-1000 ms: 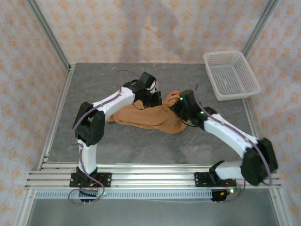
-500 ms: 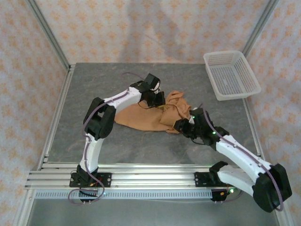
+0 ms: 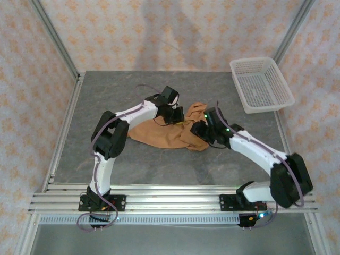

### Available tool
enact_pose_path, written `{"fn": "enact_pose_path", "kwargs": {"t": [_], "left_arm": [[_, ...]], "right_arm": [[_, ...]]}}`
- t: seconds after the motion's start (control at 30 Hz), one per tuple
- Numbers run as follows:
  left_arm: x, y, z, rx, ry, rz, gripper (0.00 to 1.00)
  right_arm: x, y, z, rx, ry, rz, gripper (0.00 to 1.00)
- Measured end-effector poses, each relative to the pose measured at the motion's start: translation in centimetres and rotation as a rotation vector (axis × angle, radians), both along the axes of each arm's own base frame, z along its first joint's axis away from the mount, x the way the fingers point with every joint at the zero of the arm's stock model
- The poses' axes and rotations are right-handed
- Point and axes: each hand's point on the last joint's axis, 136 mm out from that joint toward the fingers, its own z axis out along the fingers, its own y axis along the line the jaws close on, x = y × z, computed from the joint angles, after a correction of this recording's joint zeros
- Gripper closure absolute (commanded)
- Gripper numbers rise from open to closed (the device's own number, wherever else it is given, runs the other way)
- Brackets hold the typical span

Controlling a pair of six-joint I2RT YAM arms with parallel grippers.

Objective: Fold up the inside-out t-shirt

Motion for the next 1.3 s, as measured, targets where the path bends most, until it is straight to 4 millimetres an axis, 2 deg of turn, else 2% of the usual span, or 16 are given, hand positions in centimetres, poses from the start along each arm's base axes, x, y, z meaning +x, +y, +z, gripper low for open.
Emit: {"fn": "enact_pose_path", "kwargs": {"t": [0.1, 0.13, 0.2, 0.23, 0.3, 0.4, 0.53, 0.6, 0.7, 0.83, 0.9, 0.93, 1.1, 1.17, 1.27, 1.3], "left_arm": [[0.0, 0.0, 0.7, -0.008, -0.013, 0.0, 1.0], [0.0, 0.0, 0.8, -0.009, -0.015, 0.0, 1.0], [0.0, 0.0, 1.0, -0.011, -0.019, 0.0, 1.0], [0.0, 0.0, 1.0, -0.011, -0.02, 0.0, 1.0], [0.1, 0.0, 1.0, -0.01, -0.021, -0.002, 1.0], [0.1, 0.1, 1.0, -0.006, -0.024, -0.003, 1.0], [0.1, -0.2, 1.4, -0.02, -0.026, -0.01, 1.0], [0.0, -0.9, 1.8, -0.028, -0.035, -0.017, 1.0], [-0.5, -2.1, 2.1, -0.038, -0.044, -0.026, 1.0], [-1.8, -4.4, 2.3, -0.057, -0.053, -0.055, 1.0], [-2.6, -5.4, 2.3, -0.059, -0.056, -0.076, 1.0], [-3.1, -5.8, 2.2, -0.057, -0.056, -0.086, 1.0], [-3.2, -5.9, 2.1, -0.047, -0.06, -0.086, 0.98], [-2.6, -5.2, 2.1, -0.041, -0.063, -0.069, 0.76], [-1.6, -3.7, 2.0, -0.018, -0.067, -0.031, 0.53], [-1.3, -2.9, 2.1, -0.009, -0.069, -0.016, 0.51]], "right_arm": [[1.3, 1.0, -1.7, -0.051, 0.041, 0.007, 0.57], [1.7, 1.2, -2.2, -0.064, 0.053, 0.006, 0.63], [2.3, 1.5, -3.0, -0.089, 0.067, 0.014, 0.98], [2.6, 1.6, -3.3, -0.096, 0.075, 0.007, 1.0], [2.8, 1.3, -3.3, -0.117, 0.079, -0.005, 1.0], [2.2, 0.1, -1.9, -0.153, 0.055, -0.013, 1.0], [-0.2, -3.3, 2.3, -0.145, -0.061, -0.047, 1.0], [-1.7, -5.6, 3.3, -0.13, -0.113, -0.085, 1.0], [-4.3, -8.1, 1.1, -0.141, -0.104, -0.131, 1.0], [-8.2, -10.3, -5.8, -0.205, 0.062, -0.178, 1.0], [-9.7, -11.3, -7.7, -0.239, 0.126, -0.199, 1.0], [-10.0, -11.4, -7.9, -0.242, 0.139, -0.202, 1.0], [-8.2, -9.3, -5.1, -0.171, 0.063, -0.174, 0.72], [-7.1, -7.4, -3.1, -0.13, 0.008, -0.134, 0.67], [-5.3, -5.0, -0.9, -0.077, -0.045, -0.094, 0.66], [-4.8, -4.4, -0.6, -0.071, -0.047, -0.087, 0.66]]}}
